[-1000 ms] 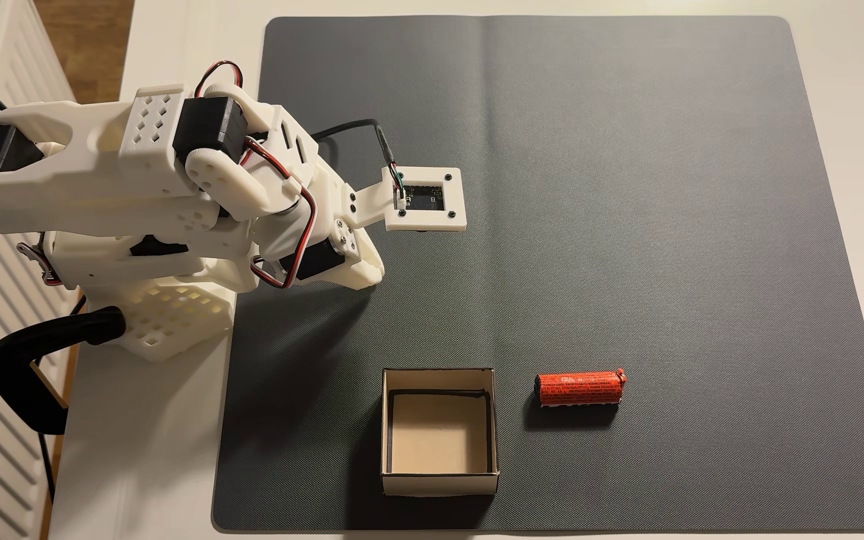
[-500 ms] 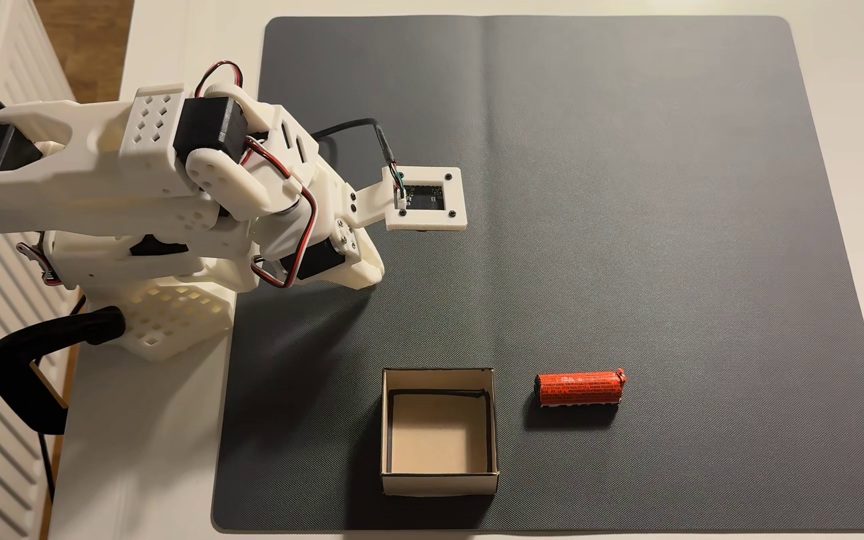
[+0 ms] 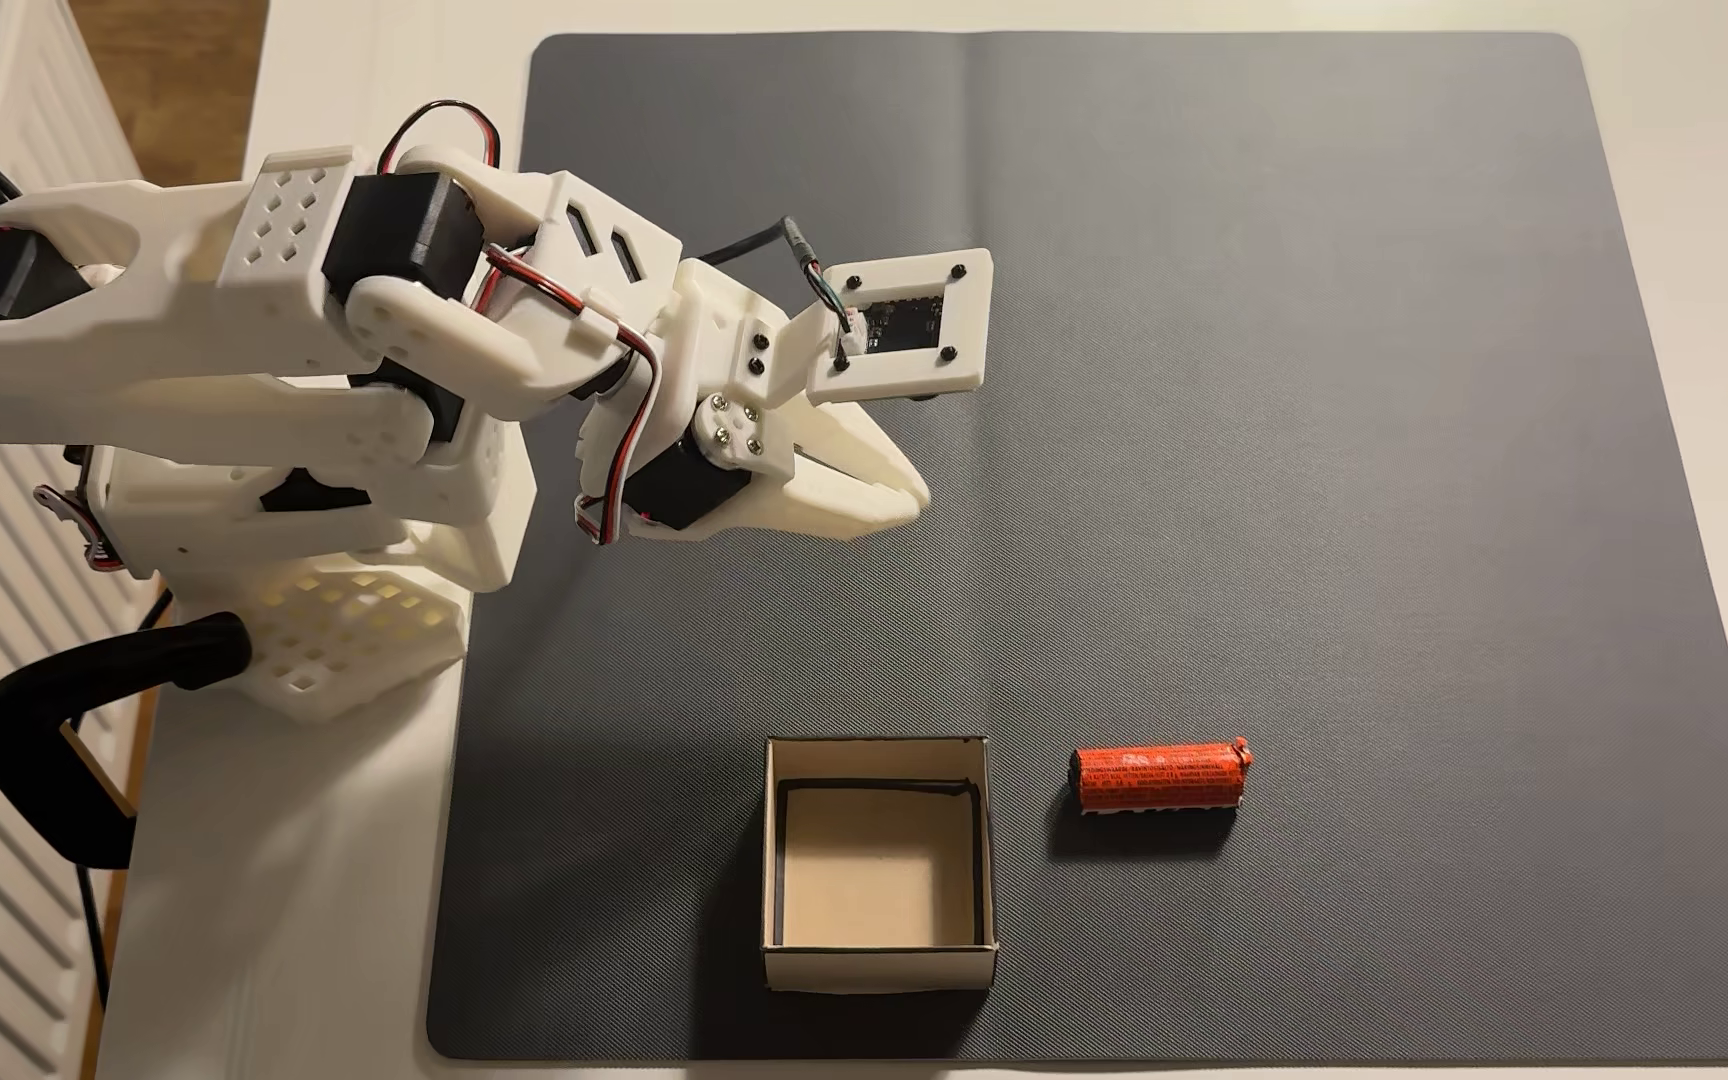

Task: Pick the red object and place it in the box

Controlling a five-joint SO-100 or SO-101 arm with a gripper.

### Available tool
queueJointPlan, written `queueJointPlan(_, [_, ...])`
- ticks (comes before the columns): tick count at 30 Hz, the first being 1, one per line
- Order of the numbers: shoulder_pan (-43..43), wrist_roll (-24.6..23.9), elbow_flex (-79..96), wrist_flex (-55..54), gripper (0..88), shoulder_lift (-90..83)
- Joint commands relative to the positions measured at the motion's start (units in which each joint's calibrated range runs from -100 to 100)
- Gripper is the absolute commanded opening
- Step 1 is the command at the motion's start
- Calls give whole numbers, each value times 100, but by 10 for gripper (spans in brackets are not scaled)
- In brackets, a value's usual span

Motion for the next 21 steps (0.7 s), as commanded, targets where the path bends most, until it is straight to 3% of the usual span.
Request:
queueJointPlan(1, [200, -38, -484, -679, 8, 371])
queueJointPlan(16, [238, -12, -2552, -3905, 12, 6128])
queueJointPlan(21, [230, -1, -3033, -4272, 153, 7412])
